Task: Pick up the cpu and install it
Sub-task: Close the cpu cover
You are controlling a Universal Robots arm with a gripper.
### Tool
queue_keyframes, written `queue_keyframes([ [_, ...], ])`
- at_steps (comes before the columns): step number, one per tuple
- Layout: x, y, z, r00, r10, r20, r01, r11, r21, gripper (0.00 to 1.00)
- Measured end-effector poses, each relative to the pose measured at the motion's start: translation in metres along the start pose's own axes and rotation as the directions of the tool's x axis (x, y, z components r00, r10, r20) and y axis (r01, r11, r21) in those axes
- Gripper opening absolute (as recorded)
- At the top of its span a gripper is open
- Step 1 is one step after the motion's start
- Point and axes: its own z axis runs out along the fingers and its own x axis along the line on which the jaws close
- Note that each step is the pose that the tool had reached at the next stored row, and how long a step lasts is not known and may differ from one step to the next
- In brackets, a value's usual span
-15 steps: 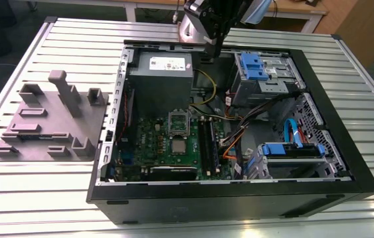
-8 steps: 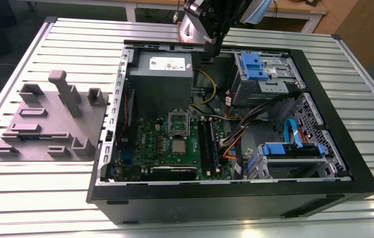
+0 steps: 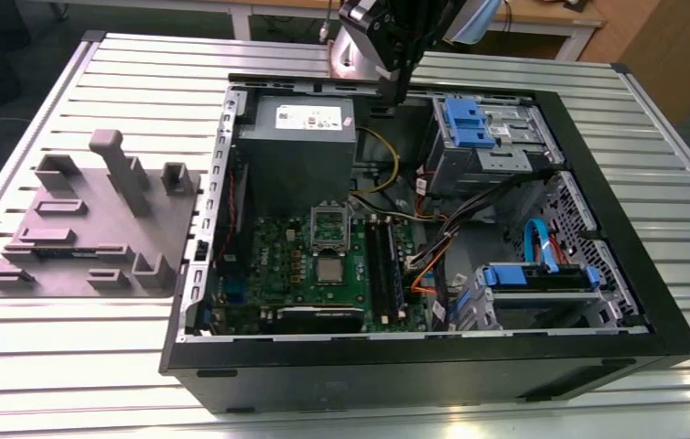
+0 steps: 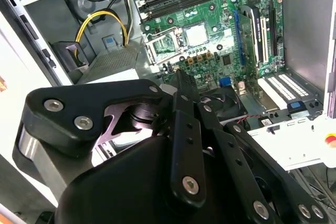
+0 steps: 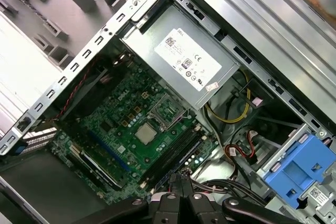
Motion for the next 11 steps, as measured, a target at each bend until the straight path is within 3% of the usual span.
queue_keyframes([
  [9, 0.0, 0.0, 0.0, 1.0, 0.0, -0.0024, 0.0, 1.0, 0.0027, 0.1],
  [10, 0.0, 0.0, 0.0, 0.9999, 0.0, -0.0101, 0.0, 0.9999, 0.0112, 0.1],
  [11, 0.0, 0.0, 0.0, 0.9999, 0.0, -0.0103, 0.0, 0.9999, 0.0115, 0.1],
])
